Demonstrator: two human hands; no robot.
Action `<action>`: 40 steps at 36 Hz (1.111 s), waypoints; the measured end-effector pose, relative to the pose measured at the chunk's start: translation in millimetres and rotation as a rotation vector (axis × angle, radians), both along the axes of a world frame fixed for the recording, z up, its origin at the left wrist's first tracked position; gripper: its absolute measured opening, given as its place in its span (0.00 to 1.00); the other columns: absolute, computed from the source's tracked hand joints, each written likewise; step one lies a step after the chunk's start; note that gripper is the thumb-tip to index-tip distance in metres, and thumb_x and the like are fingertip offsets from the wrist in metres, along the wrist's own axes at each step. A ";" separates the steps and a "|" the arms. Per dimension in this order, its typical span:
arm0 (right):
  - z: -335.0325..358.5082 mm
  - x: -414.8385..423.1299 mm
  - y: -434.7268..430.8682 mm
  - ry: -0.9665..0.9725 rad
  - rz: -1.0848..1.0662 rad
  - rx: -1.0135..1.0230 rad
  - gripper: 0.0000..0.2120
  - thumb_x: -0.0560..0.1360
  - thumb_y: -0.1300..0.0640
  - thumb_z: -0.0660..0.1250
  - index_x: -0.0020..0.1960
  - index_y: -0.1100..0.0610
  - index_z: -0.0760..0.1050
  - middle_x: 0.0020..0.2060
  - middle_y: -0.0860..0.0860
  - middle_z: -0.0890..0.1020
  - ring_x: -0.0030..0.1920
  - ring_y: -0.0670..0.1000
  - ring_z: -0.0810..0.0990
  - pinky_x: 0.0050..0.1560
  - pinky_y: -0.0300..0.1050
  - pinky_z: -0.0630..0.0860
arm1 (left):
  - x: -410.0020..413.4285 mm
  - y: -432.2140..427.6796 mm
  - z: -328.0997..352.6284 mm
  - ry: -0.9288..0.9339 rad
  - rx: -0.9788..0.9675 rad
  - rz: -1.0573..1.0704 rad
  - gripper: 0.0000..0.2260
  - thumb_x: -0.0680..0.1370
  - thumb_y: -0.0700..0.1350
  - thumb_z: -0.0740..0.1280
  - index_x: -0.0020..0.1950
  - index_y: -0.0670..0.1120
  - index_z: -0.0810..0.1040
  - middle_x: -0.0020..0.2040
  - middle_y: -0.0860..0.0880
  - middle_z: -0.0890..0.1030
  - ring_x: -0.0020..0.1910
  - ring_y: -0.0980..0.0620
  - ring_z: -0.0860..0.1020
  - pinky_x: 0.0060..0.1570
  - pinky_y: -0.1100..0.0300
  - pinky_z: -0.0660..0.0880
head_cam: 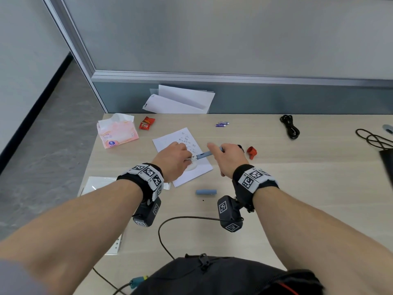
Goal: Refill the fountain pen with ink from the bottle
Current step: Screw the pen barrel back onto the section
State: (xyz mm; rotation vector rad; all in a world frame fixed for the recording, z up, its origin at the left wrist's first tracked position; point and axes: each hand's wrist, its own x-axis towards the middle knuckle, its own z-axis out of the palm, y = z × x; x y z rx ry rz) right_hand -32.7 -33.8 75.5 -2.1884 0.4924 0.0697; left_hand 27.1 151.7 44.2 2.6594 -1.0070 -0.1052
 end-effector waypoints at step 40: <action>-7.5 -7.0 6.5 0.063 0.029 0.094 0.12 0.75 0.50 0.66 0.45 0.59 0.75 0.30 0.52 0.79 0.23 0.44 0.77 0.23 0.34 0.68 | -11.2 8.5 -10.9 0.057 0.039 -0.005 0.12 0.82 0.48 0.58 0.52 0.45 0.79 0.51 0.46 0.75 0.52 0.47 0.69 0.47 0.59 0.62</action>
